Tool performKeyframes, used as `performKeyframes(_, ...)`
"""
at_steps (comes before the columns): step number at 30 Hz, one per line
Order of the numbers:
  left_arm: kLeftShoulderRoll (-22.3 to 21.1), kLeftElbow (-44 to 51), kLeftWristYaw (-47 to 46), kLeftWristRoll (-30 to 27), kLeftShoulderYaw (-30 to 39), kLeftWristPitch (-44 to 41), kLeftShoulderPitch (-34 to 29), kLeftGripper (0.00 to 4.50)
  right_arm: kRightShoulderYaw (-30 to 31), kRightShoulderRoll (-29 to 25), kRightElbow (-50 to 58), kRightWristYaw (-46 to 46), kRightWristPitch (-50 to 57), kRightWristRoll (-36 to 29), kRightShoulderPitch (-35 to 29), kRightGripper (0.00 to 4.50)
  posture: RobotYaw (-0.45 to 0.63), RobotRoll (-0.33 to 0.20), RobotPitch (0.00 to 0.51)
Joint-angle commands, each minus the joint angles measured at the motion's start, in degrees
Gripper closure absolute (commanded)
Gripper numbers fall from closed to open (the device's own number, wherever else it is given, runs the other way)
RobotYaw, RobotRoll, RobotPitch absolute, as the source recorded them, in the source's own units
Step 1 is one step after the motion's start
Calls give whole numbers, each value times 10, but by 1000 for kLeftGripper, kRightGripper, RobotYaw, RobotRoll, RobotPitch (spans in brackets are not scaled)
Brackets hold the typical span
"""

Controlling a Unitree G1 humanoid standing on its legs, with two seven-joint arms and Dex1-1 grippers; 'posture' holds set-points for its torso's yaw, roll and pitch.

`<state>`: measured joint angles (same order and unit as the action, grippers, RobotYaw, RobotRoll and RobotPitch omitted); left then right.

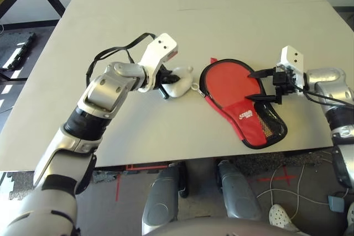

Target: Store the ping-pong paddle in its case and zip it.

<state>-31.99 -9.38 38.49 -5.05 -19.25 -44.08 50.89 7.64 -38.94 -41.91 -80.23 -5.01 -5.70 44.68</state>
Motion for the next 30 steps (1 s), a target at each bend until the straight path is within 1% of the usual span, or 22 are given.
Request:
performKeyframes(1,18,-78,-17,42,-9,52,26,4341,30,8,-7,-1,7,31,-29,0,-62,0,244)
performKeyframes(5,85,-233,-45,75,-5,146,109,4341,31,10,-1,1,9,31,-34,0,-66,0,243)
performKeyframes(10,146,-385,-72,104,4,248,183,4341,31,12,10,3,13,30,-42,0,-77,0,243)
performKeyframes(14,184,-475,-92,116,17,311,230,4341,30,14,20,5,18,30,-47,0,-89,0,243)
performKeyframes(16,224,-516,-110,117,24,345,264,4341,30,13,25,7,19,30,-52,0,-94,0,242)
performKeyframes(19,266,-558,-125,122,35,379,294,4341,29,13,31,9,22,30,-56,0,-97,0,241)
performKeyframes(23,319,-589,-135,129,42,403,307,4341,28,13,37,12,24,31,-62,0,-108,0,239)
performKeyframes(27,374,-597,-133,129,44,417,314,4341,28,14,43,17,27,31,-67,0,-123,0,238)
performKeyframes(30,407,-592,-109,132,39,420,312,4342,27,13,51,18,30,30,-71,0,-129,0,239)
